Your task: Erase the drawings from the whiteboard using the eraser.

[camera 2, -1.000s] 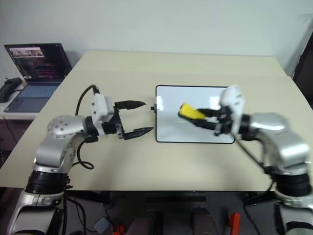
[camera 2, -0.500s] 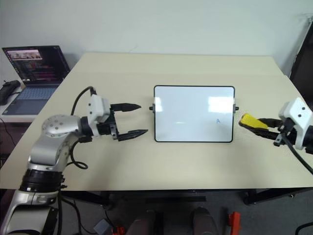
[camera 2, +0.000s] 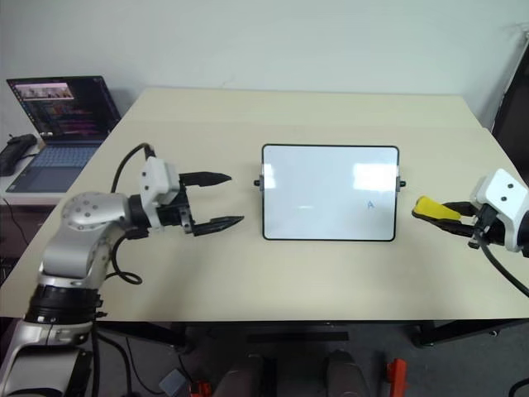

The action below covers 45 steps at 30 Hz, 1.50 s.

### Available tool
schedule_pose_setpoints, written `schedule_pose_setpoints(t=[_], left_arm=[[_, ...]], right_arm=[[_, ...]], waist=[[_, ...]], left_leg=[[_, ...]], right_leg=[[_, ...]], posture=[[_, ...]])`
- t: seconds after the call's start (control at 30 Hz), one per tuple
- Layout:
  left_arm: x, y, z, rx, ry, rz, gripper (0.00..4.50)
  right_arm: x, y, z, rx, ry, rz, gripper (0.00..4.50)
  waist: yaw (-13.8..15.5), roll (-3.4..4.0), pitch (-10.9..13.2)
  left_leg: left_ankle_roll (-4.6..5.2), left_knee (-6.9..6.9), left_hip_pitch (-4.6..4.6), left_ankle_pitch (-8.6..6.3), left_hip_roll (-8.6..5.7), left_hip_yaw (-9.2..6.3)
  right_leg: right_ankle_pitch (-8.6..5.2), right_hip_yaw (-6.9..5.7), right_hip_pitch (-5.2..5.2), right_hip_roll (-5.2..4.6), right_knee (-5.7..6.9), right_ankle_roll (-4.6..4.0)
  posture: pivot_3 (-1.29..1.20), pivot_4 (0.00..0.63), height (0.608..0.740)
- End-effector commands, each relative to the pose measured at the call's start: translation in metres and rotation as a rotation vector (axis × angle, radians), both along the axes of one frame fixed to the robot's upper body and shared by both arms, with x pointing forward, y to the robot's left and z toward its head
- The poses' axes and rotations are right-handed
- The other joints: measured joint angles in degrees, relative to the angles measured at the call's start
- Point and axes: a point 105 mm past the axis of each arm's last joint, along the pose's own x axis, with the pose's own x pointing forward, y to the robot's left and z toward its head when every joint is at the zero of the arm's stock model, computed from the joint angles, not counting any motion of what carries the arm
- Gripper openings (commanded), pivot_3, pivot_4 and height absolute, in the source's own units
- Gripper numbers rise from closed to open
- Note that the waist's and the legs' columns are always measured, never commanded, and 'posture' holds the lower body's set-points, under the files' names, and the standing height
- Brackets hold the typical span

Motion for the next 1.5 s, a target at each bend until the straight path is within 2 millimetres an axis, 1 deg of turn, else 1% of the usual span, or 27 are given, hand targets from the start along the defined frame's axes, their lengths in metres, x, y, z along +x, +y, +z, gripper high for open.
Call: schedule_pose_setpoints(t=[0.03,0.3,0.7,0.8,0.9,0.97,1.07,1.13,1.17,1.23,1.3,1.37,1.43,1.5], left_arm=[[0.0,0.007,0.01,-0.005,-0.043,0.02,4.5],[0.0,0.006,0.01,-0.005,-0.042,0.019,4.5],[0.0,0.005,0.008,-0.004,-0.034,0.007,4.5],[0.0,0.004,0.006,-0.001,-0.032,0.006,4.5],[-0.001,0.004,0.007,-0.006,-0.034,0.005,4.5],[-0.001,0.003,0.006,-0.009,-0.032,0.005,4.5],[-0.002,0.002,0.003,-0.01,-0.023,0.002,4.5],[-0.003,-0.001,0.0,-0.014,-0.017,-0.007,4.5],[-0.004,-0.004,0.0,-0.019,-0.012,-0.018,4.5],[-0.005,-0.009,-0.001,-0.024,-0.008,-0.032,4.5],[-0.006,-0.01,-0.002,-0.026,-0.006,-0.036,4.5],[-0.007,-0.011,-0.002,-0.026,-0.006,-0.037,4.5],[-0.007,-0.011,-0.002,-0.026,-0.007,-0.036,4.5],[-0.007,-0.01,-0.002,-0.025,-0.007,-0.034,4.5]], right_arm=[[0.0,0.002,0.013,-0.039,-0.035,0.026,1.07],[-0.004,0.0,0.005,-0.053,0.01,0.021,1.07],[-0.006,-0.001,0.003,-0.058,0.028,0.012,1.07],[-0.004,0.009,0.011,-0.02,-0.01,0.042,1.07],[0.003,0.026,0.024,0.061,-0.085,0.076,1.07],[0.011,0.036,0.028,0.098,-0.138,0.084,1.07],[0.024,0.054,0.026,0.149,-0.19,0.089,1.07],[0.029,0.07,0.018,0.188,-0.184,0.121,1.07],[0.036,0.074,0.016,0.2,-0.197,0.11,1.07],[0.047,0.076,0.014,0.212,-0.228,0.079,1.07],[0.061,0.073,0.014,0.218,-0.268,0.018,1.07],[0.072,0.072,0.011,0.209,-0.296,-0.006,1.07],[0.077,0.073,0.002,0.212,-0.271,-0.015,1.07],[0.082,0.068,-0.01,0.183,-0.252,-0.043,1.07]], waist=[[0.0,0.0,0.0],[0.0,0.0,0.0],[-0.1,0.0,0.0],[-0.1,0.0,0.0],[-0.3,0.0,0.0],[-0.3,0.0,0.0],[-0.2,0.0,0.0],[-0.1,0.0,0.0],[-0.1,0.0,0.0],[-0.1,0.0,0.0],[-0.1,0.0,0.0],[-0.1,0.0,0.0],[-0.1,0.0,0.0],[-0.1,0.0,0.0]], left_leg=[[0.0,0.0,0.0,0.0,0.0,0.0],[0.0,0.0,0.01,0.0,0.0,0.0],[0.0,0.01,0.01,0.0,0.0,0.0],[0.0,0.01,0.01,0.0,0.0,0.01],[0.0,0.02,0.03,0.0,0.02,0.03],[0.0,0.02,0.05,0.0,0.03,0.03],[0.0,0.04,0.05,0.0,0.02,0.01],[0.0,0.04,0.03,0.0,0.01,0.0],[0.0,0.04,0.03,0.0,0.01,-0.02],[0.0,0.03,0.02,0.0,-0.01,-0.02],[-0.01,0.03,0.02,0.01,-0.03,-0.01],[-0.01,0.03,0.02,0.01,-0.03,-0.01],[-0.01,0.01,0.03,0.01,-0.02,-0.03],[-0.01,0.0,0.02,0.01,-0.03,-0.04]], right_leg=[[0.0,0.0,0.0,0.0,0.0,0.0],[0.0,0.0,0.0,0.0,0.02,0.0],[0.01,0.0,0.0,0.0,0.03,0.0],[0.01,0.01,0.0,0.0,0.04,0.0],[0.01,0.02,0.0,0.01,0.05,0.0],[0.01,0.03,0.0,0.02,0.07,0.0],[0.01,0.02,0.01,0.02,0.07,0.0],[0.02,0.02,0.0,0.01,0.07,0.0],[0.02,0.02,0.0,0.01,0.07,0.0],[0.03,0.02,-0.01,0.01,0.09,0.0],[0.04,0.03,-0.02,-0.01,0.08,0.02],[0.05,0.03,-0.02,-0.01,0.08,0.01],[0.05,0.02,-0.04,0.0,0.11,0.0],[0.06,0.01,-0.03,0.0,0.12,0.0]], posture=[[0.0,0.15,0.74],[0.0,0.15,0.74],[0.0,0.15,0.74],[0.0,0.15,0.74],[0.0,0.15,0.74],[0.0,0.15,0.74],[0.0,0.15,0.74],[0.0,0.15,0.74],[0.0,0.15,0.74],[0.0,0.15,0.74],[0.0,0.15,0.74],[0.0,0.15,0.74],[0.0,0.15,0.74],[0.0,0.15,0.74]])
